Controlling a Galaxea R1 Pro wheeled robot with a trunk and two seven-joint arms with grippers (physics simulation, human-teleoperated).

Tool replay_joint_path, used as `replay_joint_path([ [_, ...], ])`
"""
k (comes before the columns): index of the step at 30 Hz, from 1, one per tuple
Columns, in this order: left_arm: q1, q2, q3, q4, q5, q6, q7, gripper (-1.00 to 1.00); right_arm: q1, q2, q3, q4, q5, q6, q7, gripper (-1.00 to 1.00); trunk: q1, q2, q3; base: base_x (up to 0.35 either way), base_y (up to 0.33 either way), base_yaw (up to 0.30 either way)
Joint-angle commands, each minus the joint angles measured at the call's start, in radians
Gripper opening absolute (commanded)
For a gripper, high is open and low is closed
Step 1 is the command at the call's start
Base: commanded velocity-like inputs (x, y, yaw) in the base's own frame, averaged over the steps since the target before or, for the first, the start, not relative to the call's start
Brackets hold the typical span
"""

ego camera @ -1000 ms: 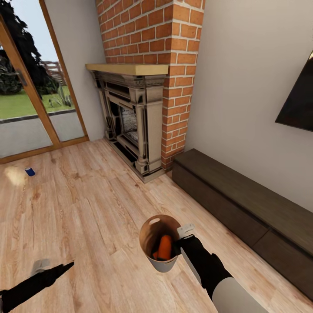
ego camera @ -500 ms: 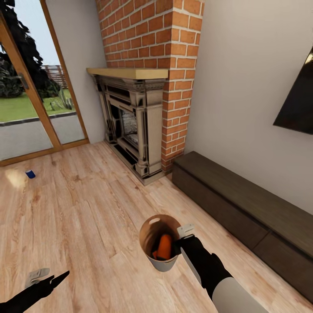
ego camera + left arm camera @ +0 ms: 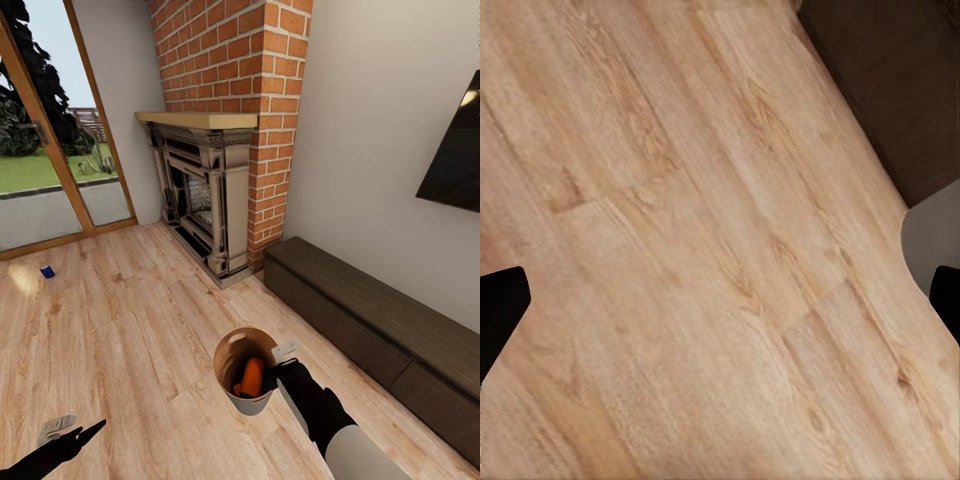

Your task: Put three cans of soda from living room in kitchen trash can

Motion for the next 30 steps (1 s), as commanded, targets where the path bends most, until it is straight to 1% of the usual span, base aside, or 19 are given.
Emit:
replay_joint_path([
  [1,0.000,0.000,0.000,0.000,0.000,-0.001,0.000,1.00,0.000,0.000,0.000,-0.001,-0.002,-0.001,0.002,-1.00,0.000,0.000,0.002,0.000,0.000,0.000],
  [30,0.000,0.000,-0.002,0.002,0.000,-0.007,-0.001,1.00,0.000,0.000,0.000,-0.001,-0.002,0.000,0.002,-1.00,0.000,0.000,0.050,0.000,0.000,0.000],
])
